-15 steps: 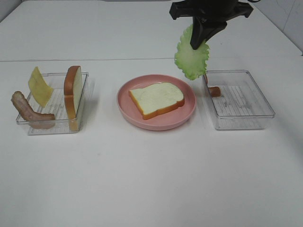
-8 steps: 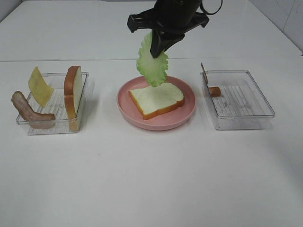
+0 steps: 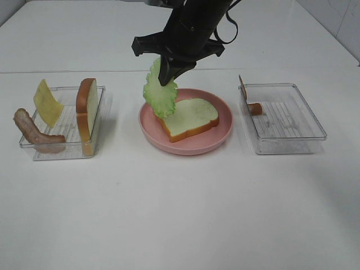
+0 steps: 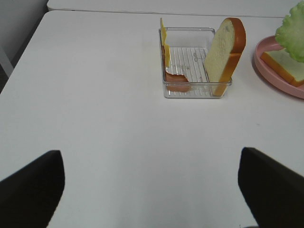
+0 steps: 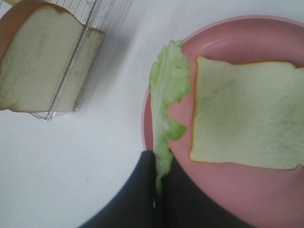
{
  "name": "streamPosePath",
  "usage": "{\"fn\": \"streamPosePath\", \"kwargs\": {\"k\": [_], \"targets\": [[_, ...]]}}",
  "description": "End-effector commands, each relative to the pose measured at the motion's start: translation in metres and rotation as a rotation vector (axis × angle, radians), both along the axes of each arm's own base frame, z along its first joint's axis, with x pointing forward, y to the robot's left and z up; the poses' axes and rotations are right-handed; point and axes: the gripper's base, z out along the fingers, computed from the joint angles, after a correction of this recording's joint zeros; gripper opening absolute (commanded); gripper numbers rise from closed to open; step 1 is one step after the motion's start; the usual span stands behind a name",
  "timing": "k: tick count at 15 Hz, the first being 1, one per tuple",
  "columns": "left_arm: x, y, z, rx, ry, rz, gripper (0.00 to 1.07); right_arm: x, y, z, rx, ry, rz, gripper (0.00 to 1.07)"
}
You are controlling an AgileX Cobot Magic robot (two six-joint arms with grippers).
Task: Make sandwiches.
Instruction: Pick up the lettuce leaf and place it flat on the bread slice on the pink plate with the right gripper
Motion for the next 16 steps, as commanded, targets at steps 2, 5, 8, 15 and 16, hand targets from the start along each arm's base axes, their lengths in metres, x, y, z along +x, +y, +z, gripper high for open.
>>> {"fn": "streamPosePath", "kwargs": {"k": [2, 5, 8, 15, 16], "targets": [[-0.002, -0.001, 0.0, -0.004, -0.019, -0.002, 0.91, 0.004, 0.007, -0.01, 0.036, -0.009, 0.002, 0.0], [-0.002, -0.001, 0.0, -0.004, -0.019, -0.002, 0.91, 0.01, 0.006, -0.027, -0.005, -0.01, -0.01, 0.0], [-0.002, -0.001, 0.0, -0.004, -0.019, -0.002, 0.91, 0.017, -0.002, -0.047, -0.126, -0.032, -0.03, 0.0], [-0.002, -0.001, 0.0, -0.004, -0.019, -0.002, 0.91, 0.025, -0.011, -0.072, -0.261, -0.049, -0.089, 0.0], [-0.002, -0.001, 0.0, -0.004, -0.019, -0.002, 0.91, 0.025, -0.011, -0.073, -0.262, -0.044, -0.094, 0.0]]}}
